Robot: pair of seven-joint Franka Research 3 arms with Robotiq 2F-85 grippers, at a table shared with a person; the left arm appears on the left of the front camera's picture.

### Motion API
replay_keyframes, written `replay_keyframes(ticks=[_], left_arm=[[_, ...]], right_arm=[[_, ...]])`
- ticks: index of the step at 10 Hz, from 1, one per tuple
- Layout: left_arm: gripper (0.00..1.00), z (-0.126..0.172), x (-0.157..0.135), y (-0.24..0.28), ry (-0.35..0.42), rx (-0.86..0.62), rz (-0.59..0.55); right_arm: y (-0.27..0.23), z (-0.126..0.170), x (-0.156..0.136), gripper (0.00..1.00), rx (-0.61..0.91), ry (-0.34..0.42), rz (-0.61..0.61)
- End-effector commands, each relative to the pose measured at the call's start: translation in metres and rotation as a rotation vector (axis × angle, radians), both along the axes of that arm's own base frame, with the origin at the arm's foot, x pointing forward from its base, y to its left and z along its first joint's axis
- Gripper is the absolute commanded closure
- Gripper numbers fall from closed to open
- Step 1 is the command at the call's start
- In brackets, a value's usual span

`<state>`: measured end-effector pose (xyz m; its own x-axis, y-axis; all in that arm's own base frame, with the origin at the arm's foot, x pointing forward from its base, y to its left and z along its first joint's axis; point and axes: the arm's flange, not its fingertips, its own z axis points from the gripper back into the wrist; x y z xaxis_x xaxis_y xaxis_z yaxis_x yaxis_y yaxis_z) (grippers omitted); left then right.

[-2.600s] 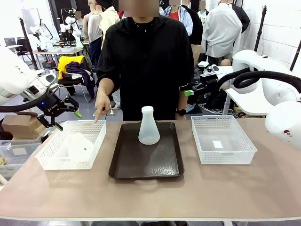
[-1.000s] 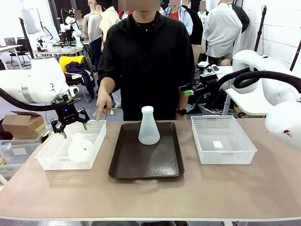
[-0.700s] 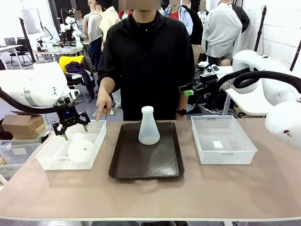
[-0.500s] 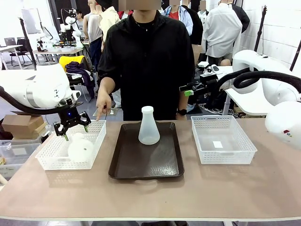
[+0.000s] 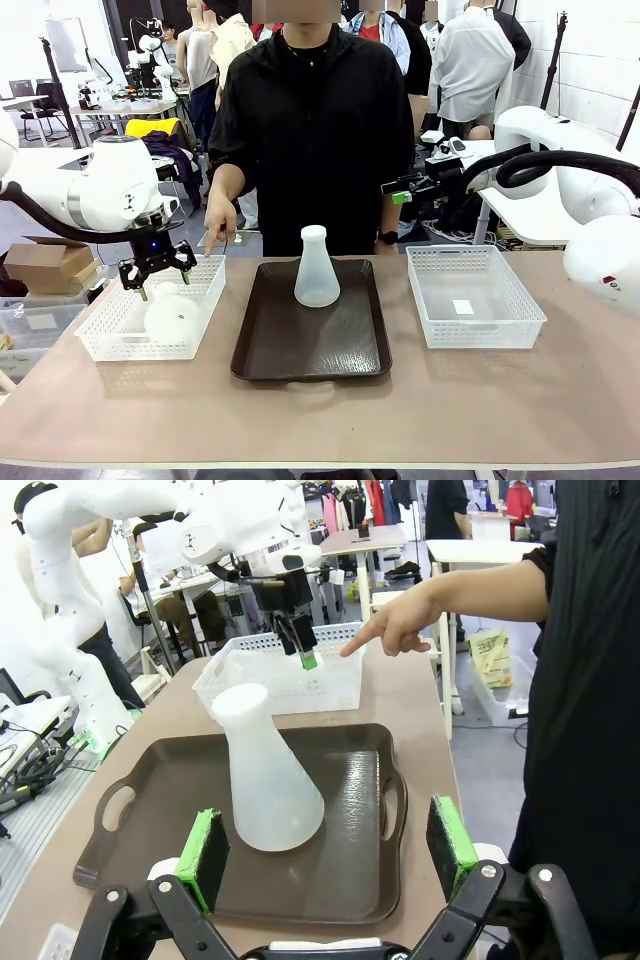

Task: Prepare the laboratory tools.
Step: Pick up the Big flask that the person points to.

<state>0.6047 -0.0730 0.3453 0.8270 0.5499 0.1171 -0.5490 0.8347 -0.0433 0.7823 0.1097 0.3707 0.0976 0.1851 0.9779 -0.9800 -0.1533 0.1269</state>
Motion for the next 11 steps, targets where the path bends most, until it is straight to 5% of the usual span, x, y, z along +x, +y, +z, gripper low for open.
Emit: replay_keyframes(ticks=[1,11], left_arm=[[0.0,-0.005,0.012,-0.003,0.019,0.037,0.034],[0.05,-0.019,0.018,0.001,0.059,0.008,0.036]], right_arm=[[0.001,0.0,-0.001,0.0,-0.008,-0.008,0.012],[0.001,0.0,-0.001,0.0,-0.008,-0.008,0.012]])
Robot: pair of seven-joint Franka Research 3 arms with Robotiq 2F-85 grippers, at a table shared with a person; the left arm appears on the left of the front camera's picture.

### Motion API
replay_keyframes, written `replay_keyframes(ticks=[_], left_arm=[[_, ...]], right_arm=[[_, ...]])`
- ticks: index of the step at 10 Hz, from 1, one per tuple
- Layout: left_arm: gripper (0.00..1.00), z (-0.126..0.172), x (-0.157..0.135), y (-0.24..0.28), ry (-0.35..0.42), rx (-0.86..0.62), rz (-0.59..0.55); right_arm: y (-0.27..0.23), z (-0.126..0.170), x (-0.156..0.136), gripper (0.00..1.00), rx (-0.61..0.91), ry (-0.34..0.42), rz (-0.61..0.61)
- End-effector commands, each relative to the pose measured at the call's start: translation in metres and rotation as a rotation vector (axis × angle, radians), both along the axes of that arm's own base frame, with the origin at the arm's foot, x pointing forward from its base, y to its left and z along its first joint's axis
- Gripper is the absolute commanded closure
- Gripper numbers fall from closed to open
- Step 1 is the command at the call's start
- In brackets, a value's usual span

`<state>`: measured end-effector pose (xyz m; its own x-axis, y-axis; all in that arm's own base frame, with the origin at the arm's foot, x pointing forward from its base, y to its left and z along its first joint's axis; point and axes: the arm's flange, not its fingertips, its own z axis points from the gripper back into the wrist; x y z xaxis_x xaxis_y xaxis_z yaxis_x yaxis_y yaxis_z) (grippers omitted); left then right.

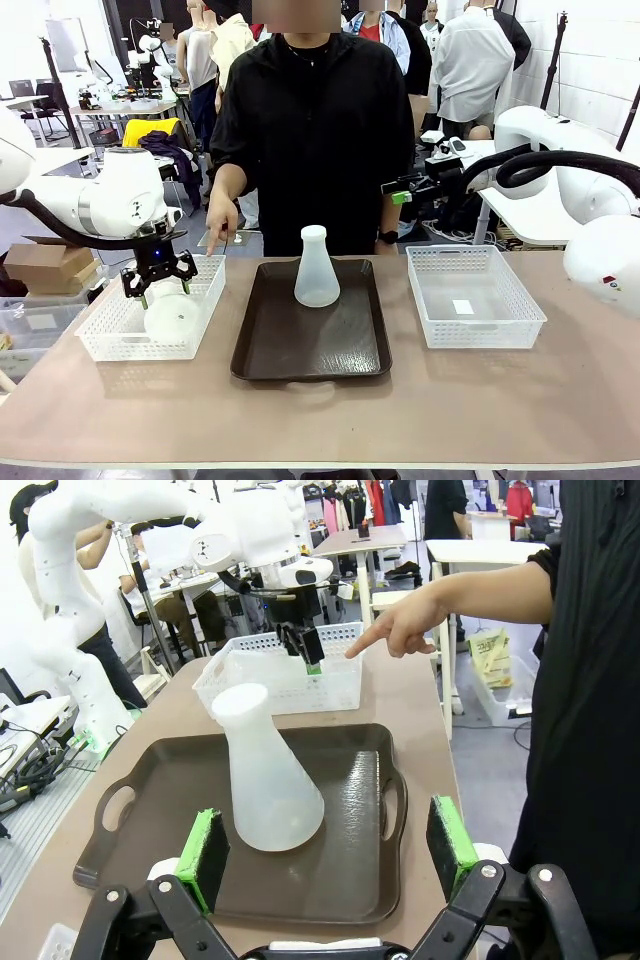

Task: Prepare the laboratory tools.
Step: Pick up the Big flask that the person points to.

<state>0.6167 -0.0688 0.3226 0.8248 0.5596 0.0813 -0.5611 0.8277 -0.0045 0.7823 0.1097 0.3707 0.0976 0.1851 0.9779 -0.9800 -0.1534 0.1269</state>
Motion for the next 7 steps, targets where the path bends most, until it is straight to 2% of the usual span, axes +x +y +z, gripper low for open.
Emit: replay_keyframes(ticks=[1,5,6,7], left_arm=[[0.15,0.0042,0.0064,-0.0029,0.008,-0.008,0.017],[0.89,0.0034,0.0065,-0.0031,0.02,-0.003,0.02],[1.0,0.0022,0.006,-0.0028,0.022,0.006,0.017],[1.0,0.002,0.0055,-0.002,0.023,0.011,0.018]], right_arm=[[0.0008,0.0,-0.0007,0.0,-0.008,-0.008,0.012],[0.0008,0.0,-0.0007,0.0,-0.008,-0.008,0.012],[0.0008,0.0,-0.0007,0.0,-0.008,-0.008,0.012],[0.0008,0.0,-0.0007,0.0,-0.008,-0.008,0.012]])
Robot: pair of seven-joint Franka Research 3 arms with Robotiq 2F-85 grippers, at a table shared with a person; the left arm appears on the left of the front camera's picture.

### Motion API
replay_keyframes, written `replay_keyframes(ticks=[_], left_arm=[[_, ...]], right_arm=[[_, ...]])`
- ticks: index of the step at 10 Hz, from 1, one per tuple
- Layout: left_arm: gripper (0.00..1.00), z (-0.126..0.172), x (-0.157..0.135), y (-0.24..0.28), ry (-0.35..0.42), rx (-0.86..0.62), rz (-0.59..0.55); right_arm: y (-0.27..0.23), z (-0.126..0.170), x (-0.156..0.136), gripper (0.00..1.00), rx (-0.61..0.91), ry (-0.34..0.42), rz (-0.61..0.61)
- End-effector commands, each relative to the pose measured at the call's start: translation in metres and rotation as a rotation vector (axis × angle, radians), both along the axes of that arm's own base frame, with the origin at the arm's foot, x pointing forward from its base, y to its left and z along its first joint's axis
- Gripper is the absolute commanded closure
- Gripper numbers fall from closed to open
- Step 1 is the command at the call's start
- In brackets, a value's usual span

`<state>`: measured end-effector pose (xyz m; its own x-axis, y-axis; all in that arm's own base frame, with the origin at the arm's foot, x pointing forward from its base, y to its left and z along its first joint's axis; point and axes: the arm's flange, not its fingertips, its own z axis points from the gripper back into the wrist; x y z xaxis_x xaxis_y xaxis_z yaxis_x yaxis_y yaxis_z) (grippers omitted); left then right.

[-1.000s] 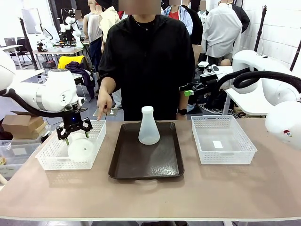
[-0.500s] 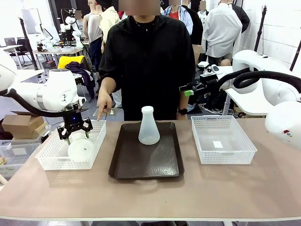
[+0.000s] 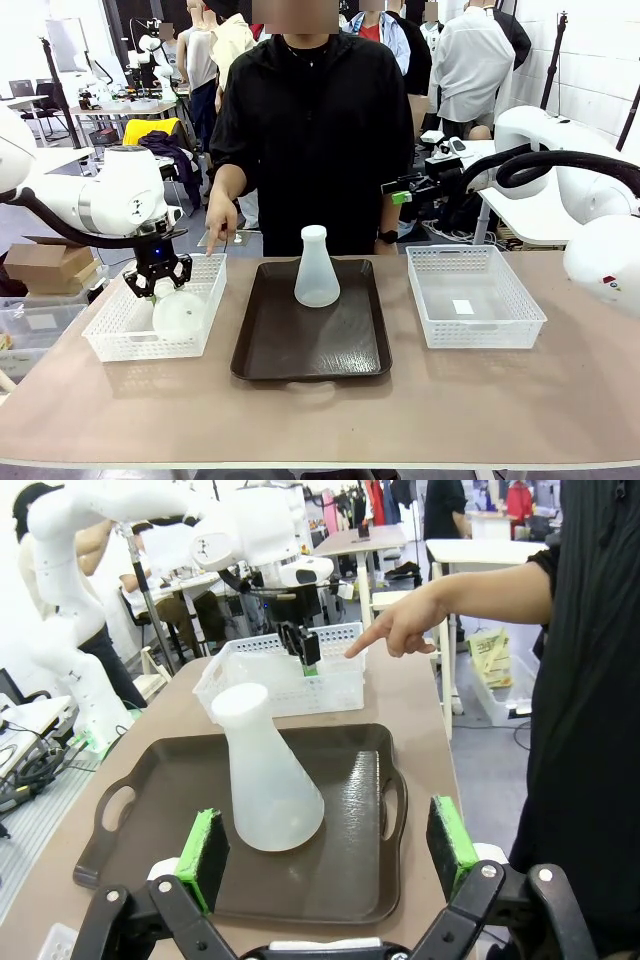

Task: Prepare the laboratory tools.
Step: Pick up the Big flask that the person points to.

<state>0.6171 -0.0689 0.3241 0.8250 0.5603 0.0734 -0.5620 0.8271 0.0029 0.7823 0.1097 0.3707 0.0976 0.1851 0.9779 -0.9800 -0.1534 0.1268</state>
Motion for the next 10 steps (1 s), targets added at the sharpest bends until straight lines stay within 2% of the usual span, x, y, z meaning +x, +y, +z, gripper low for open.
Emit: replay_keyframes(ticks=[1,9,10], left_arm=[[1.0,0.0018,0.0042,-0.0032,0.009,0.019,0.014],[1.0,0.0048,0.0011,-0.0011,-0.003,0.01,0.038],[1.0,0.0051,0.0001,0.0011,0.014,0.018,0.046]], right_arm=[[0.0008,0.0,-0.0007,0.0,-0.008,-0.008,0.012],[0.0008,0.0,-0.0007,0.0,-0.008,-0.008,0.012],[0.0008,0.0,-0.0007,0.0,-0.008,-0.008,0.012]])
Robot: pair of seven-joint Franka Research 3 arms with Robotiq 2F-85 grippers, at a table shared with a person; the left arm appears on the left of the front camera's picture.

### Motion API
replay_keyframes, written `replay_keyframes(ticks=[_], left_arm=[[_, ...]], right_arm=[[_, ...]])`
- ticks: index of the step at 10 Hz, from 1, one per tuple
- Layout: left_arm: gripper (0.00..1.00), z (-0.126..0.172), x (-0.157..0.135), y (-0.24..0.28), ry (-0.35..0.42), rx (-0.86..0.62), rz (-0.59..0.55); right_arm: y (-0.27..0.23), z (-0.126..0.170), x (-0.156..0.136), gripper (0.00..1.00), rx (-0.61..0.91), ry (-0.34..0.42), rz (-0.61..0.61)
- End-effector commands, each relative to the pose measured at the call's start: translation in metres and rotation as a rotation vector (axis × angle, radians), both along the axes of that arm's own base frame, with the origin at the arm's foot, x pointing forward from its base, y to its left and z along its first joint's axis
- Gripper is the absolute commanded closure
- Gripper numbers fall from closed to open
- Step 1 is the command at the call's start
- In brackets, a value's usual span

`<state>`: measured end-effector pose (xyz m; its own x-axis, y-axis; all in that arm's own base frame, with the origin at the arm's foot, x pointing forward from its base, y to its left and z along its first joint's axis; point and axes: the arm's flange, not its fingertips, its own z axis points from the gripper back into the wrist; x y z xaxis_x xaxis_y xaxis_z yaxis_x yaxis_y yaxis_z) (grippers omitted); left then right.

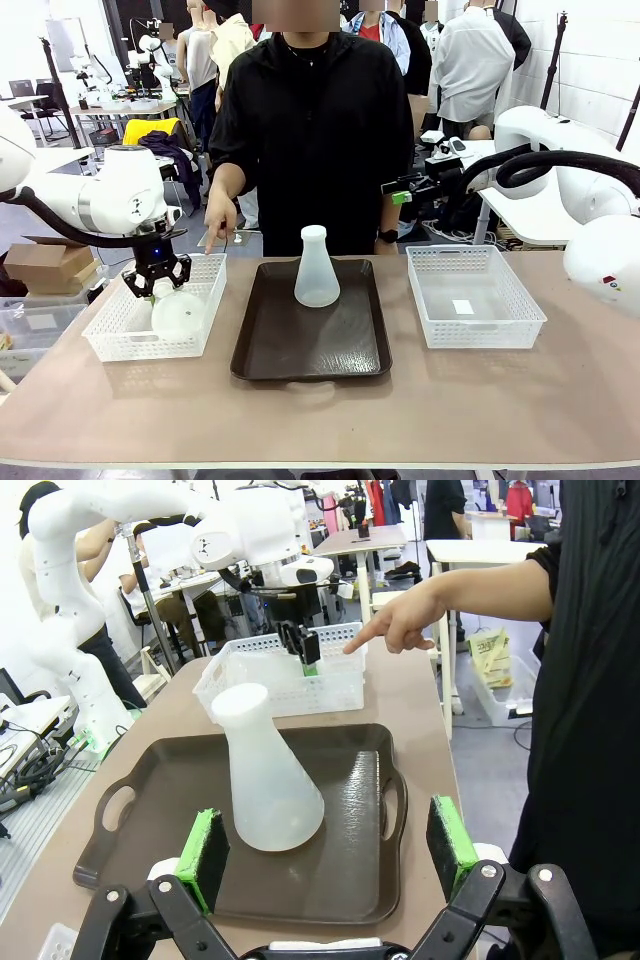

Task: Prepare the laboratory tools.
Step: Pick up the Big flask that the person points to.

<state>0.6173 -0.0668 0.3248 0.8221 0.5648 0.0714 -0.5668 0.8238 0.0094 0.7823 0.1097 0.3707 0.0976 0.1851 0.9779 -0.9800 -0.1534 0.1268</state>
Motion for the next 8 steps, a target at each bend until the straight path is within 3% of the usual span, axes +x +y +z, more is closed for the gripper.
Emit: replay_keyframes(ticks=[1,8], left_arm=[[1.0,0.0,-0.0001,-0.0014,0.0,-0.001,-0.004],[1.0,0.0,-0.0001,-0.0014,0.0,-0.001,-0.004]], right_arm=[[0.0008,0.0,-0.0007,0.0,-0.008,-0.008,0.012],[0.0008,0.0,-0.0007,0.0,-0.008,-0.008,0.012]])
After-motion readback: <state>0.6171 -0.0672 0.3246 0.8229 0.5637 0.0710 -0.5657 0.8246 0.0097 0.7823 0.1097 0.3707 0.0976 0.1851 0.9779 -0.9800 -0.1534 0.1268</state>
